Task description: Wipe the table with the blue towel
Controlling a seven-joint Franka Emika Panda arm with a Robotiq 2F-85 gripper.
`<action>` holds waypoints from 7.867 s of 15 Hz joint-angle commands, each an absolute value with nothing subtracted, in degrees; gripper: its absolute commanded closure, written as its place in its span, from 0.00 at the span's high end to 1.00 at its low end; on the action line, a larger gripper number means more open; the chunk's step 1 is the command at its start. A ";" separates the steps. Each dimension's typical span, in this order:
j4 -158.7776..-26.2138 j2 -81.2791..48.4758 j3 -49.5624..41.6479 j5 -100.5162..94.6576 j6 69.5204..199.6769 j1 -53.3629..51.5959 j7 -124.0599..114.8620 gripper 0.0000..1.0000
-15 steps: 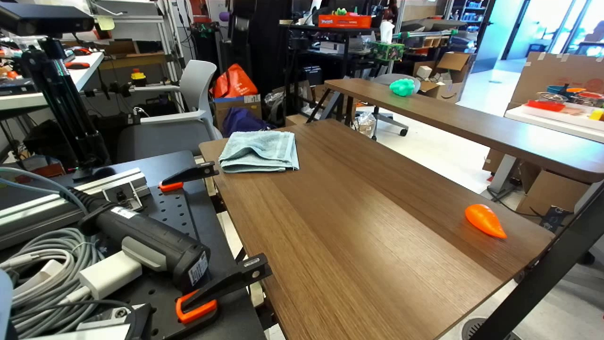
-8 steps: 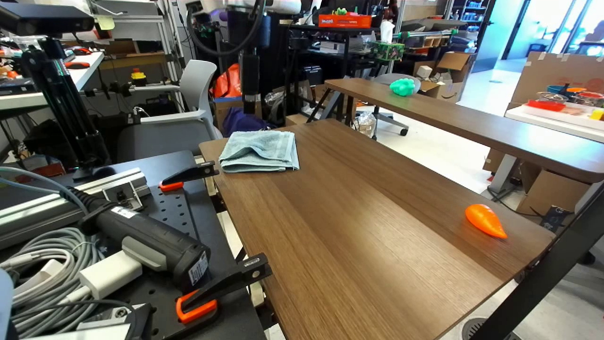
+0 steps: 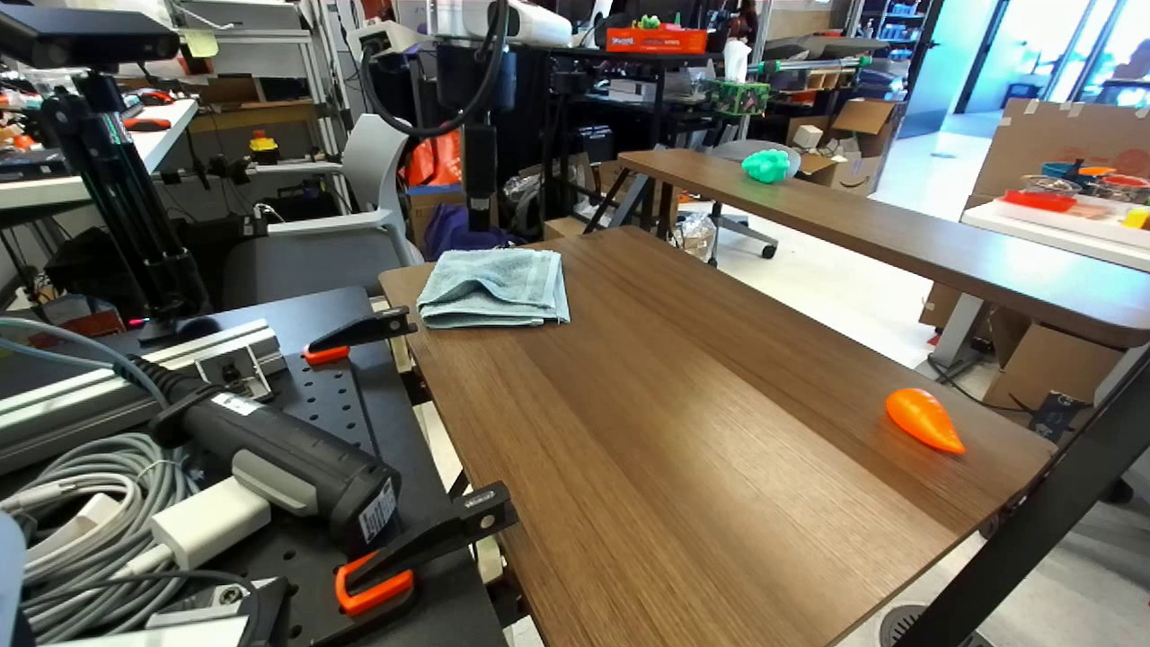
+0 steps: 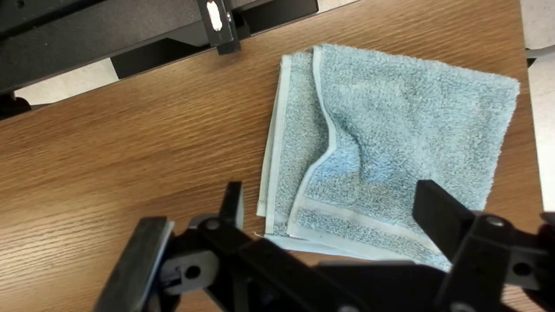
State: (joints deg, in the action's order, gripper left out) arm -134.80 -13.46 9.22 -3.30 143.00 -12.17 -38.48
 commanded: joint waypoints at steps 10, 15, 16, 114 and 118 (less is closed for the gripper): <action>-124.97 -27.81 3.88 -11.78 145.17 -22.87 -47.57 1.00; -124.03 -32.48 1.27 -12.58 147.83 -23.94 -47.07 1.00; -124.42 -32.90 1.46 -11.80 150.16 -23.58 -46.29 1.00; -78.60 -60.72 -6.55 7.18 131.32 -8.54 -69.07 1.00; -84.35 -58.01 -4.60 4.56 127.85 -8.89 -63.51 1.00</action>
